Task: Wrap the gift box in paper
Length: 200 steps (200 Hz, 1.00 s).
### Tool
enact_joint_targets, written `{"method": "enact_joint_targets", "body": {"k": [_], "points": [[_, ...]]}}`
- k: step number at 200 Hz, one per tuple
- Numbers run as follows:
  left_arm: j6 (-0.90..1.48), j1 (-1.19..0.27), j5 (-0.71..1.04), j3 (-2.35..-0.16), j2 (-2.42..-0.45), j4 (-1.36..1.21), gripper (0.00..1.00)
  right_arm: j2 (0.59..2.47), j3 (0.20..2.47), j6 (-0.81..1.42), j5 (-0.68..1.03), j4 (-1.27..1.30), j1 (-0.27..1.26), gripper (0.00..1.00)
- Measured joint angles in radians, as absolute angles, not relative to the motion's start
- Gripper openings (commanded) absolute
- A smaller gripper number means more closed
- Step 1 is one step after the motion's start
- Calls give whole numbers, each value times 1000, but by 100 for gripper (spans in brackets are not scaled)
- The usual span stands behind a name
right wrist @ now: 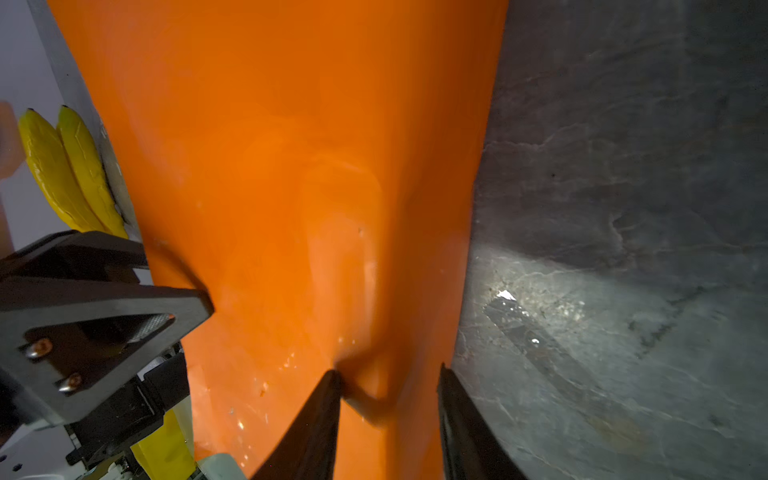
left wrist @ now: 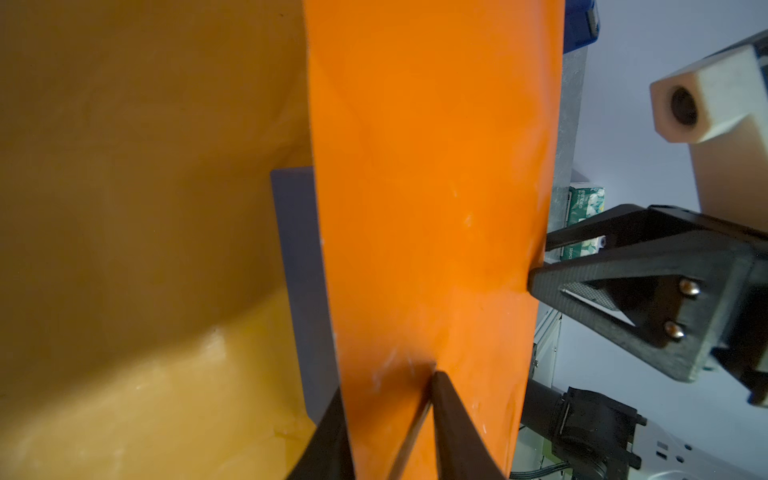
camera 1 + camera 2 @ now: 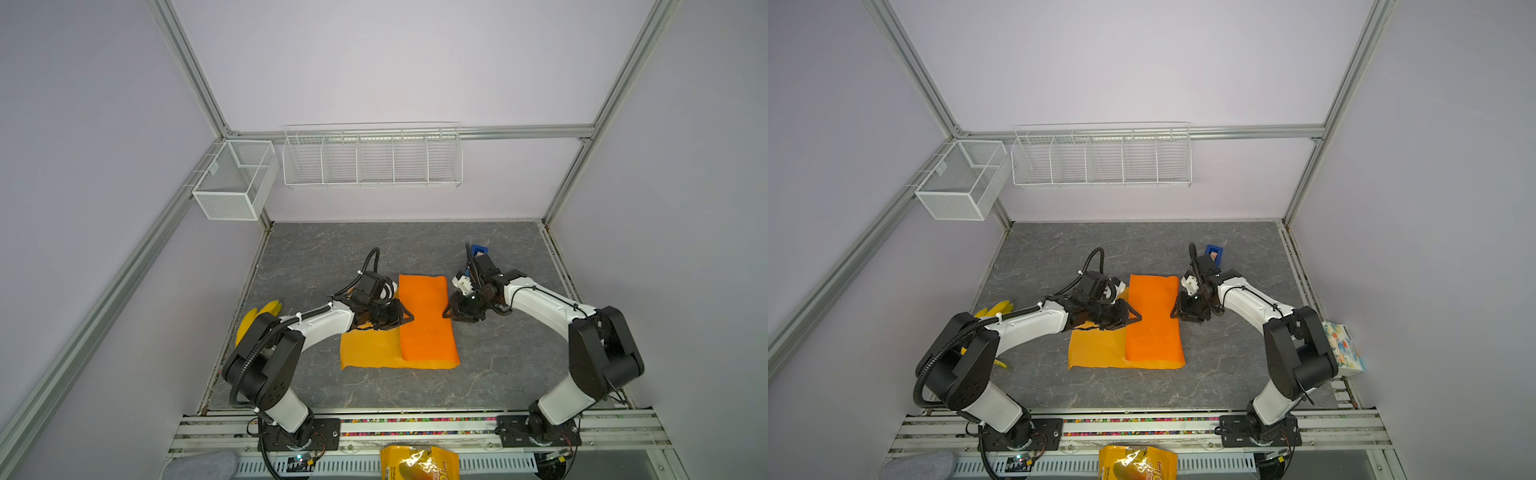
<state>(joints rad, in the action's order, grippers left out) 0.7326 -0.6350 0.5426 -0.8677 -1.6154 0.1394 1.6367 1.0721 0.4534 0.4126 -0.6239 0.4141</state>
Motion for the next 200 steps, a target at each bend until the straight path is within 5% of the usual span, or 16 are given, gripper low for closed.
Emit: {"method": "enact_joint_targets", "body": {"k": [66,132,160,200], "points": [[711,-624,495,-884,-1568,231,38,1639,1066,443,423,-611,414,38],[624,-464,343,-909,-1349,485,55,1639,1064,440,427,-607,413,38],[631,-436,229,-861,-1304,589,68,1639,1063,440,428,-606,413,38],[691,-434,139,-724,-1298,679,71,1639,1063,440,428,-606,413,38]]}}
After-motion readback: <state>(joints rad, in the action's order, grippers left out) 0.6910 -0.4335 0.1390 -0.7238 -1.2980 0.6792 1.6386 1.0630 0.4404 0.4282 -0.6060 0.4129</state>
